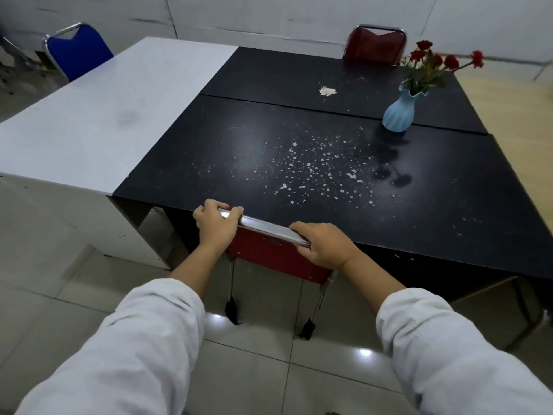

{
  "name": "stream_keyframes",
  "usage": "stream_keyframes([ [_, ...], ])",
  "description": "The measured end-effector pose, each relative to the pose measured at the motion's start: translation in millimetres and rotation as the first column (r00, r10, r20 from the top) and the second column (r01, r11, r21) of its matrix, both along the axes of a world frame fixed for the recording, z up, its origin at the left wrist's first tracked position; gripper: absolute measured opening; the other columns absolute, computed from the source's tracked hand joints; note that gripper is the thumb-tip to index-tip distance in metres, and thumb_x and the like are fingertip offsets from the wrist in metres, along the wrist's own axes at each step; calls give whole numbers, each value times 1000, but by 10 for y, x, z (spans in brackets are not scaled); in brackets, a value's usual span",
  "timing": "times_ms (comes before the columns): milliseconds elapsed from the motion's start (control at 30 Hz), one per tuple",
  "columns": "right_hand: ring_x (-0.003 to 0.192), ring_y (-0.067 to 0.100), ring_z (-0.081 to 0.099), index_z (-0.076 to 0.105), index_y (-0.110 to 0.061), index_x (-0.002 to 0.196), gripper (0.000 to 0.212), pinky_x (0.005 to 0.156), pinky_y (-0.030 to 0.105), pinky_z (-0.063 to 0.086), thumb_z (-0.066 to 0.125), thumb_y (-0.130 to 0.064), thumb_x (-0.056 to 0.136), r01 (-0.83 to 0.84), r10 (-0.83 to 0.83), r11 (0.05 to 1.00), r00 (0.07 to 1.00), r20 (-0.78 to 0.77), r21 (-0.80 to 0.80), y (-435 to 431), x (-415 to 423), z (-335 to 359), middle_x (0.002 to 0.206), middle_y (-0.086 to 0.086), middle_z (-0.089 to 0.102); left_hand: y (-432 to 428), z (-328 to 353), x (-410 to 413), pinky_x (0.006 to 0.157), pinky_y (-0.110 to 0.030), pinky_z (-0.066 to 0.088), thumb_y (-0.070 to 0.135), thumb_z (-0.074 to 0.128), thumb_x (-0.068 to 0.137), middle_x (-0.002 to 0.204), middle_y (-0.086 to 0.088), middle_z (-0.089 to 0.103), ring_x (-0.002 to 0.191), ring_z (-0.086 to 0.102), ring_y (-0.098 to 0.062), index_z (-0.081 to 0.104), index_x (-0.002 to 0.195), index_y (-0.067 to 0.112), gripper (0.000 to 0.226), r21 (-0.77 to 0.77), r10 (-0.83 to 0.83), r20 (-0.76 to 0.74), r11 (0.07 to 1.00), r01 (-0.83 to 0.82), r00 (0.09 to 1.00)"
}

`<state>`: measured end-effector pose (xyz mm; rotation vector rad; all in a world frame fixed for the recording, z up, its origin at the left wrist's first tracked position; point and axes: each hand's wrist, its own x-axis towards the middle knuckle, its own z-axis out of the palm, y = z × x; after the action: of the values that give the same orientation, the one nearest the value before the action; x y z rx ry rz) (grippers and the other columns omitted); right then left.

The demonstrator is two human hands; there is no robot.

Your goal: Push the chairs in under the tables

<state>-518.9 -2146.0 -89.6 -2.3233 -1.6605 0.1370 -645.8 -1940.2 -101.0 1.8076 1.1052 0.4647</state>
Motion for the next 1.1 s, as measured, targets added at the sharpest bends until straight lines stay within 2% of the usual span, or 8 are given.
stream_keyframes([
  [100,81,29,64,56,-19,120,35,67,38,50,51,-33,89,1,-1,1000,1000,7,23,-21,50,-25,97,4,69,-16,-35,32,97,-45,47,42,65,79,142,-12,24,123,44,-37,46,97,23,32,-13,-4,16,1000,5,1000],
  [233,82,26,64,55,-23,118,36,68,39,52,48,-44,90,0,0,1000,1000,13,24,-25,77,-45,97,0,68,-22,-14,25,97,-46,48,45,64,80,139,-12,25,120,47,-36,45,99,22,35,-20,-28,-1,999,28,1000],
  [433,86,23,63,52,-27,119,44,72,39,53,46,-59,89,49,-47,997,998,36,-56,-42,84,-9,102,-3,67,-8,58,-3,100,-43,45,54,58,83,136,-12,27,116,48,-35,42,103,20,43,-29,-107,-87,994,105,990],
  [700,88,23,63,53,-27,114,43,69,34,48,45,-61,89,146,-137,977,988,65,-157,-275,219,64,98,-2,67,-227,68,83,101,-45,44,62,52,82,132,-13,29,116,47,-37,38,104,21,49,0,-186,-188,982,189,964],
  [833,92,24,62,49,-26,120,49,70,34,46,48,-63,87,183,-175,962,983,55,-203,-265,189,95,101,1,66,-252,75,139,96,-44,41,63,47,84,135,-17,32,120,41,-39,39,113,19,53,34,-181,-327,979,203,928],
  [900,97,24,62,44,-27,128,61,76,37,50,52,-67,82,189,-201,948,979,-20,-255,-282,185,142,105,2,66,-249,127,159,100,-47,34,63,44,86,140,-21,31,131,30,-41,39,121,17,58,50,-184,-435,972,228,881],
  [1000,106,24,59,34,-26,140,84,86,38,50,55,-74,74,178,-276,915,931,-240,-361,-335,181,291,114,5,62,-214,221,196,112,-54,22,63,38,86,149,-23,27,141,15,-44,34,135,14,70,41,-187,-583,965,259,790],
  [1100,120,28,53,31,-24,145,80,98,38,45,47,-71,82,251,-359,917,858,-367,-309,-467,299,480,133,10,55,-314,404,347,115,-58,15,52,38,91,154,-22,19,145,6,-44,28,144,8,70,104,-213,-670,921,374,711],
])
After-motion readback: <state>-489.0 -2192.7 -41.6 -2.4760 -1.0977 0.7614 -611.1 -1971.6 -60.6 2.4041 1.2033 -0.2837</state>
